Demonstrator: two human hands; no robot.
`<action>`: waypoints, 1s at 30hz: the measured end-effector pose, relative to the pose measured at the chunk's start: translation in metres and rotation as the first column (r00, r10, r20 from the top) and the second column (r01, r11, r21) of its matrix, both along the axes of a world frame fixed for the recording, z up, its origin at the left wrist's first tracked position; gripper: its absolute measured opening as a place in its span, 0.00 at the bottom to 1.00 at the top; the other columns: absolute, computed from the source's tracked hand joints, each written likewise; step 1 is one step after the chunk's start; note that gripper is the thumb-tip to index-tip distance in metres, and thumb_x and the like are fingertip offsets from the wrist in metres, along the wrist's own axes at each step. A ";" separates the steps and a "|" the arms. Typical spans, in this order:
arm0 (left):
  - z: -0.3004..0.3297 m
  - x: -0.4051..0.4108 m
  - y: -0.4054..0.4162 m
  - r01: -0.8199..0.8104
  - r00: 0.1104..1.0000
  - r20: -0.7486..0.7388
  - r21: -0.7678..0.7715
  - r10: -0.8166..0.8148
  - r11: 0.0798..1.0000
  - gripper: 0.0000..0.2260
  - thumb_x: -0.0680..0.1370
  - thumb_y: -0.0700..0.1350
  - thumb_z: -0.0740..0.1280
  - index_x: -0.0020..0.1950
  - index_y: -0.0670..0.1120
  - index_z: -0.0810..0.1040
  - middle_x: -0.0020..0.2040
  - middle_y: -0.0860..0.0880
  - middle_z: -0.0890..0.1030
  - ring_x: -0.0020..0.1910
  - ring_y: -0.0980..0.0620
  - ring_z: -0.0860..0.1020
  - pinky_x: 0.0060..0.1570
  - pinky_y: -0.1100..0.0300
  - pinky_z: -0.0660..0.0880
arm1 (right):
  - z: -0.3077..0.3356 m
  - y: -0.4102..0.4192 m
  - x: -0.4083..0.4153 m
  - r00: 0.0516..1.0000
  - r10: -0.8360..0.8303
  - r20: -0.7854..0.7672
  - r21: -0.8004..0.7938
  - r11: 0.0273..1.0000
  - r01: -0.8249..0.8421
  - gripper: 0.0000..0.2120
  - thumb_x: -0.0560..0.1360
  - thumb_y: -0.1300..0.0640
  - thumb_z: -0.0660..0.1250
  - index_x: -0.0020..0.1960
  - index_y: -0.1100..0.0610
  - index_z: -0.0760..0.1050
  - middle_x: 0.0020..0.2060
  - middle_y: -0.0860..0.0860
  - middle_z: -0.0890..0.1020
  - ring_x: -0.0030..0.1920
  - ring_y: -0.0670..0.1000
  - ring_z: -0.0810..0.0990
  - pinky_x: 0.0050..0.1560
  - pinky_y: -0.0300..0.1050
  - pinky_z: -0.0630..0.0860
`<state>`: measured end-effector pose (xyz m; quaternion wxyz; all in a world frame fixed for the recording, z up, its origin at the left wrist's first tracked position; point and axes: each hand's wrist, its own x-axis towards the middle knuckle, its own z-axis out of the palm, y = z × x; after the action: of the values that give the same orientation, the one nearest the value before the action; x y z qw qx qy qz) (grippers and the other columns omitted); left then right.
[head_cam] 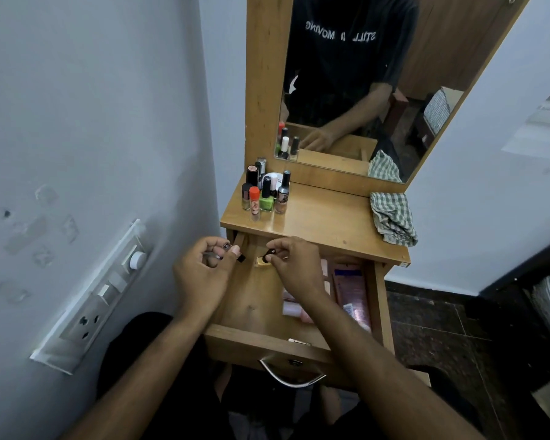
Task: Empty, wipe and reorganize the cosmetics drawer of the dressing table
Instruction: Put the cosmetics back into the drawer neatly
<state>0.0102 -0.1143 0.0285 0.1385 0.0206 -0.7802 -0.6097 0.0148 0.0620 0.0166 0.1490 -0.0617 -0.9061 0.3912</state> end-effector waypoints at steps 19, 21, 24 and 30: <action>-0.006 -0.002 -0.002 0.011 1.000 0.018 0.090 -0.013 0.996 0.05 0.73 0.46 0.77 0.46 0.52 0.83 0.37 0.53 0.82 0.33 0.60 0.76 0.36 0.65 0.75 | -0.039 -0.032 -0.041 0.979 0.199 -0.039 0.326 0.929 -0.176 0.20 0.74 0.64 0.63 0.60 0.46 0.77 0.50 0.51 0.83 0.48 0.54 0.81 0.42 0.50 0.78; -0.007 -0.003 -0.001 0.017 1.000 0.019 0.078 -0.019 0.997 0.05 0.73 0.46 0.77 0.45 0.53 0.83 0.37 0.52 0.82 0.34 0.59 0.76 0.36 0.65 0.75 | -0.041 -0.032 -0.044 0.985 0.165 -0.044 0.302 0.942 -0.145 0.23 0.74 0.65 0.63 0.64 0.46 0.77 0.50 0.52 0.85 0.48 0.55 0.82 0.44 0.51 0.79; -0.008 -0.002 -0.002 0.020 1.000 0.019 0.077 -0.021 0.997 0.05 0.73 0.46 0.77 0.45 0.53 0.83 0.38 0.52 0.82 0.35 0.58 0.77 0.37 0.64 0.76 | -0.045 -0.031 -0.046 0.991 0.128 -0.042 0.301 0.947 -0.110 0.23 0.75 0.65 0.64 0.67 0.49 0.77 0.51 0.54 0.86 0.48 0.56 0.83 0.46 0.50 0.81; -0.009 -0.002 -0.003 0.021 1.000 0.015 0.042 -0.022 0.999 0.05 0.73 0.46 0.77 0.46 0.52 0.83 0.38 0.53 0.82 0.36 0.58 0.78 0.36 0.67 0.75 | -0.049 -0.033 -0.052 0.997 0.072 -0.028 0.324 0.944 -0.059 0.16 0.78 0.63 0.63 0.62 0.50 0.79 0.46 0.53 0.86 0.44 0.56 0.84 0.41 0.47 0.79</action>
<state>0.0078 -0.1173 0.0197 0.1253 0.0200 -0.7686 -0.6270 -0.0374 0.0291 -0.0325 0.1618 0.0015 -0.9563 0.2435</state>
